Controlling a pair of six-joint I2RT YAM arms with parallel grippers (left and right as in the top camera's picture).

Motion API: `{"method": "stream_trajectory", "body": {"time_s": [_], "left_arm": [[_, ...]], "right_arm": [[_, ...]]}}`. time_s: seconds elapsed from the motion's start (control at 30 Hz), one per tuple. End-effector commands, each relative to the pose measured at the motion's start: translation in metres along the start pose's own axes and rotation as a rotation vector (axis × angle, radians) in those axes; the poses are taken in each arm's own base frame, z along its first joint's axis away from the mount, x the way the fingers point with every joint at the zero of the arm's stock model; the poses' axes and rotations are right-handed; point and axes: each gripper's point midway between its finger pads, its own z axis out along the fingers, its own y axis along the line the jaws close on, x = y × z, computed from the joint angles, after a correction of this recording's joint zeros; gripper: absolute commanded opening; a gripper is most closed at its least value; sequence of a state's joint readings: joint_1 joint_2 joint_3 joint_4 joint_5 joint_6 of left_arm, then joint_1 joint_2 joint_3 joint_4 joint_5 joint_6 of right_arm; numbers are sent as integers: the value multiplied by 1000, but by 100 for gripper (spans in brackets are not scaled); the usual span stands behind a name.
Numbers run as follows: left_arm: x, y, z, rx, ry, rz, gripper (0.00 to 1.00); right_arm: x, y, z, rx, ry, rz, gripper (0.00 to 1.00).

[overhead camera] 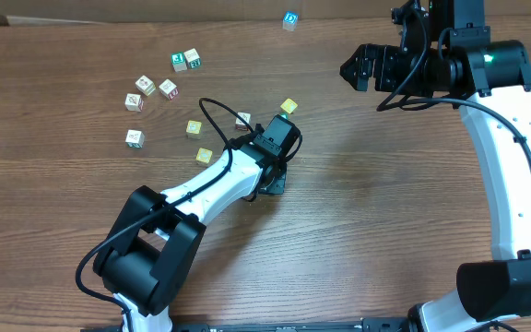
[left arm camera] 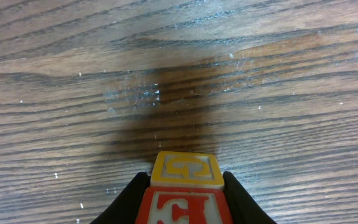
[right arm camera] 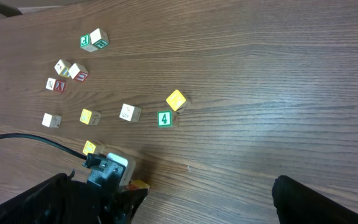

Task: Form a tower
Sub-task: 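Raise the open left gripper straight up off the three-block stack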

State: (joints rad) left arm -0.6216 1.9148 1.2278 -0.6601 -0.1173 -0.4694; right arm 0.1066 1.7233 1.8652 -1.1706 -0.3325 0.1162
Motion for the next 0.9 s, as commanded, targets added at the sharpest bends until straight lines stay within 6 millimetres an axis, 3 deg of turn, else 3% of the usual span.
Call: {"method": "stream_trajectory", "body": {"time_s": [0.0,0.17,0.53,0.73,0.87], "left_arm": [[0,7,6,-47,7,-56,22],[0,19,4,-114,-7,-155,24],[-4,21,0,-130,-24,-236,31],[-4,21,0,-127,-23,-231,50],[-5,20,-1,-126,-23,-208,56]], "right_arm": [[-4,5,-6,-1,-22,-14,100],[-4,5,-6,-1,-22,-14,100],[-4,5,-6,-1,-22,-14,100],[-4,5,-6,-1,-22,-14,100],[-4,5,-6,-1,-22,-14,100]]}}
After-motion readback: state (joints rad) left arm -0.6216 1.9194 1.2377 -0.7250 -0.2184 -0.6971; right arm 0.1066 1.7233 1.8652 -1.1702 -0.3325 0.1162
